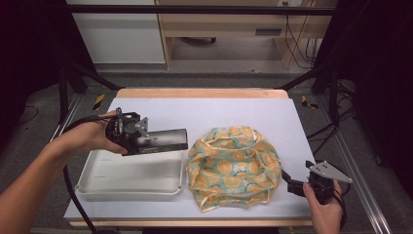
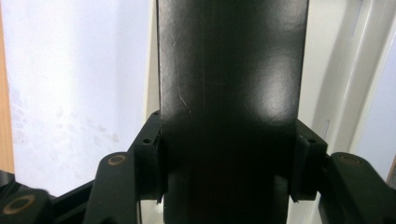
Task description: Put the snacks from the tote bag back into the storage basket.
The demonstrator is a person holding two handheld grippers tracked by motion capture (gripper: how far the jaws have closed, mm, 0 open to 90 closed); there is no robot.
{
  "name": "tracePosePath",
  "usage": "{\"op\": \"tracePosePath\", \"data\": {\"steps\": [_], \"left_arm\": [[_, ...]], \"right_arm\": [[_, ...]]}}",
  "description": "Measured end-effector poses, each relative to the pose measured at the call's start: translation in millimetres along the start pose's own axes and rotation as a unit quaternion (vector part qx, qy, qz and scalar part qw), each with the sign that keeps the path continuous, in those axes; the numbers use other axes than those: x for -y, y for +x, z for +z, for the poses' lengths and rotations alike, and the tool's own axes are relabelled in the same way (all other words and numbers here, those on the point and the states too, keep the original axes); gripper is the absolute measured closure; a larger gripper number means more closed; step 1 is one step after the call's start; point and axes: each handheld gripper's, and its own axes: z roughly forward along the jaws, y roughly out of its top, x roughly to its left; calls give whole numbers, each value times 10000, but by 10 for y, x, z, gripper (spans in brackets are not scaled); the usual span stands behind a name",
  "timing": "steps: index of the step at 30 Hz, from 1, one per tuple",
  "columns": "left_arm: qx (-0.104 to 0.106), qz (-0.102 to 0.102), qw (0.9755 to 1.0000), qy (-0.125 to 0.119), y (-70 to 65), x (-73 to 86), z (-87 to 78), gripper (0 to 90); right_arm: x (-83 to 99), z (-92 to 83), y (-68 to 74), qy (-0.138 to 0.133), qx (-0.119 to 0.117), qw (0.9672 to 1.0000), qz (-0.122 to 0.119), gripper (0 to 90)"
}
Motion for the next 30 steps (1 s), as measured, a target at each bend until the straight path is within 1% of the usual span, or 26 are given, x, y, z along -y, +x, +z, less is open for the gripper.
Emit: {"op": "tracePosePath", "data": {"steps": [2,3,7,9,10,11,12,13,14,15,16,18,19,21,22,24,25,30], "left_arm": [[38,44,10000,20,-6,12,16,430],[59,47,10000,-12,-12,24,29,430],[69,49,10000,-20,-25,87,54,430],[121,125,9998,17,-47,104,68,430],[121,125,9998,17,-47,104,68,430],[194,213,9996,39,-78,106,93,430],[208,246,9995,24,-84,107,107,430],[208,246,9995,24,-84,107,107,430],[253,235,9994,-15,-86,116,125,430],[255,273,9993,-39,-72,137,153,430],[255,273,9993,-39,-72,137,153,430],[260,244,9993,-69,-48,186,174,430],[248,254,9993,-73,-38,202,177,430],[285,223,9993,-74,-31,243,188,430],[277,212,9994,-75,-26,261,193,430],[282,233,9993,-63,-20,278,199,430],[301,199,9993,-73,-20,319,209,430],[330,190,9992,-119,-11,381,241,430]], "right_arm": [[0,7,4,23,-5,10000,-15,74],[0,10,7,38,-6,10000,-39,74],[2,10,9,43,17,10000,-63,74],[3,11,2,38,20,10000,-51,74],[3,11,2,38,20,10000,-51,74],[2,7,-2,22,32,10000,-59,74],[1,1,-2,18,29,10000,-60,74],[0,-6,0,21,15,10000,-36,74],[0,-6,0,21,15,10000,-36,74],[4,-6,-7,-36,4,9999,-142,81],[1,-9,-15,-65,-8,9998,-188,81],[-1,-19,-31,-161,-39,9998,-124,83],[4,-19,-31,-138,-85,9998,-87,82],[16,0,-32,-34,-27,9999,-160,79],[17,3,-30,1,-15,9999,-137,78],[18,7,-36,5,7,9999,-122,76],[19,4,-43,3,32,10000,-53,75],[34,5,-62,45,50,10000,-30,73]]}}
